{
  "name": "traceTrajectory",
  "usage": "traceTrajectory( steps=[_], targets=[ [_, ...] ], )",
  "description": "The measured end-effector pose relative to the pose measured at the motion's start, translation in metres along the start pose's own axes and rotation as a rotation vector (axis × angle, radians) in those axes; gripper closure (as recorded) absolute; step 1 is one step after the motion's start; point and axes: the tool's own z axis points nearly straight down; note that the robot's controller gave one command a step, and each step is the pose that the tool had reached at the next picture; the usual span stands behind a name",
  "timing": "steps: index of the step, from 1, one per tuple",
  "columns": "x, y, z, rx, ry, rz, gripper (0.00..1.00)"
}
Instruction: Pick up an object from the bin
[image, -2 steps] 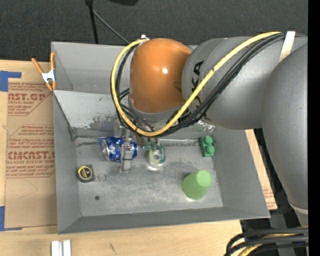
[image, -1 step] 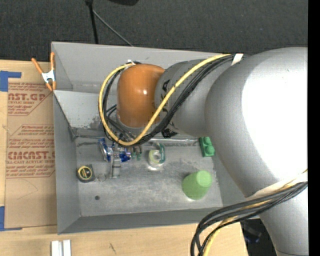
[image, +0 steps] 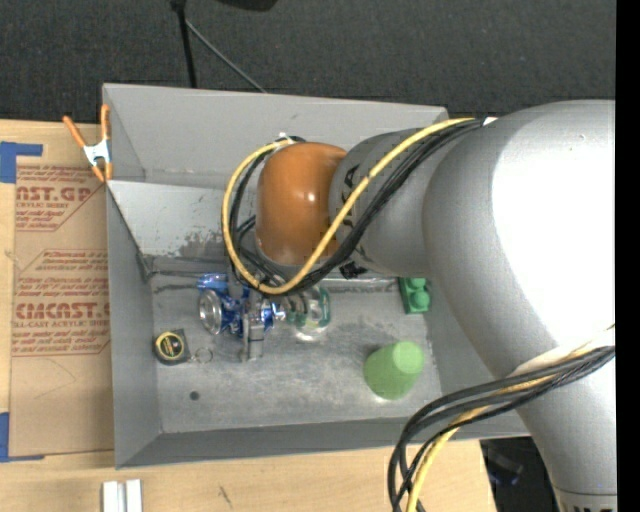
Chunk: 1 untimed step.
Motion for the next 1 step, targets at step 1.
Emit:
traceTrajectory(
  steps=[1],
  targets=[
    [-0.0002, 0.0022, -0.0016, -0.003, 0.000, -0.001, 1.00]
  ],
)
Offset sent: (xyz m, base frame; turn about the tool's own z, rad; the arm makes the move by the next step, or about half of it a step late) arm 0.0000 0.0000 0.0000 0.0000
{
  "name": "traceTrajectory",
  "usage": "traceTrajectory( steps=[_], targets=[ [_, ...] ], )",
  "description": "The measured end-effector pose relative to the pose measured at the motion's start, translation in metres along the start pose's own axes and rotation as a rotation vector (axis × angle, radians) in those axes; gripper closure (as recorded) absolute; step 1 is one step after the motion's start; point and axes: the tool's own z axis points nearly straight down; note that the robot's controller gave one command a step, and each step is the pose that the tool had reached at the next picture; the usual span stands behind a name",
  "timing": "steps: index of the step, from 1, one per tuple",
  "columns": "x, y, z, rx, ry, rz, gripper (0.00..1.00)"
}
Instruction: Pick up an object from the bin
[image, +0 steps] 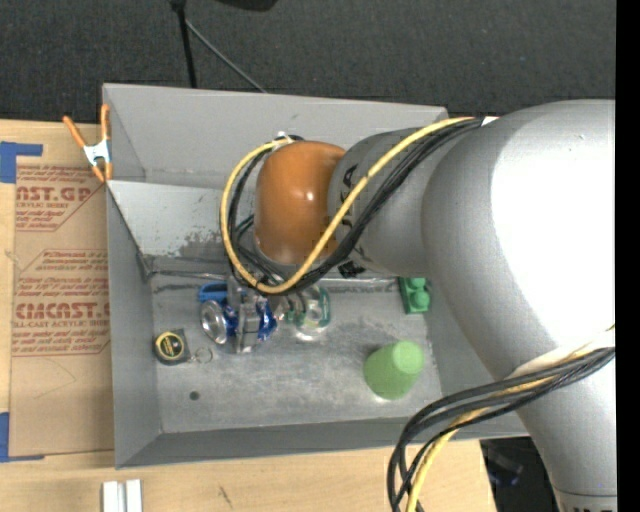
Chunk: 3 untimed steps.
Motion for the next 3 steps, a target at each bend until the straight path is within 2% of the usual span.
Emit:
traceTrajectory(
  steps=[1, 2, 3],
  targets=[
    [0.022, 0.020, -0.001, 0.000, -0.004, 0.390, 1.00],
    [0.008, 0.048, -0.116, 0.000, 0.001, 0.343, 1.00],
    [0.014, 0.019, -0.196, 0.002, 0.003, 0.022, 1.00]
  ],
)
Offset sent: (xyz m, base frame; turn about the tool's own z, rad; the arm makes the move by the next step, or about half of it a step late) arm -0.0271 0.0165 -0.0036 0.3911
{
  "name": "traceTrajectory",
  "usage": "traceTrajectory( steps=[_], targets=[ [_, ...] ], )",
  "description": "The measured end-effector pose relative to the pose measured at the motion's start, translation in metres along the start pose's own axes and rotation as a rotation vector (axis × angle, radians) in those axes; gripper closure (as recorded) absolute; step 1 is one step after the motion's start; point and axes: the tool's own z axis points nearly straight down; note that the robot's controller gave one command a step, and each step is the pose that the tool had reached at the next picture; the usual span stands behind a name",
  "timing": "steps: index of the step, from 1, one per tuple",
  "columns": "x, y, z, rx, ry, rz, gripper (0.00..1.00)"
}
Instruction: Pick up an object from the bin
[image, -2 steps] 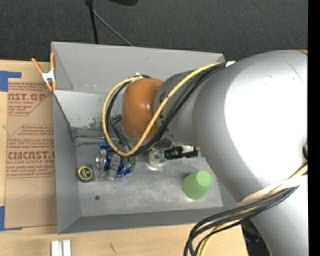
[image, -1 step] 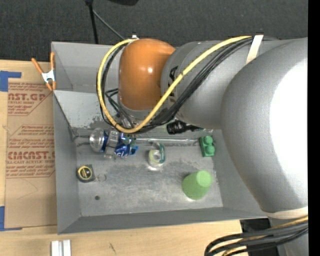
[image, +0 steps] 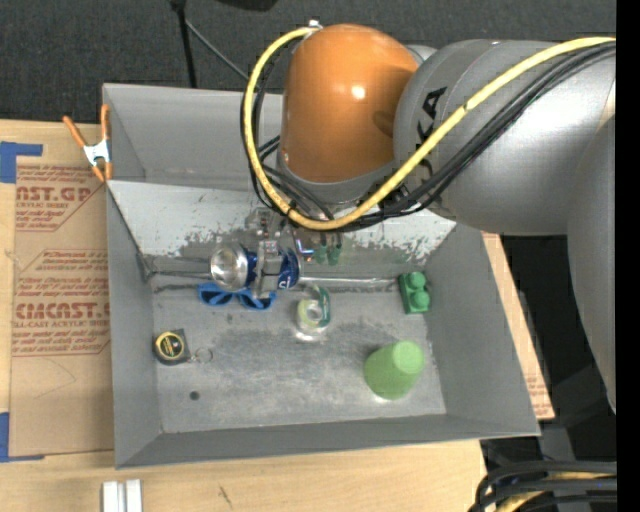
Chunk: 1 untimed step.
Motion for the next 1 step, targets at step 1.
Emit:
traceTrajectory(
  steps=[1],
  targets=[
    [0.0203, 0.0437, -0.0105, -0.001, 0.004, 0.169, 1.00]
  ],
)
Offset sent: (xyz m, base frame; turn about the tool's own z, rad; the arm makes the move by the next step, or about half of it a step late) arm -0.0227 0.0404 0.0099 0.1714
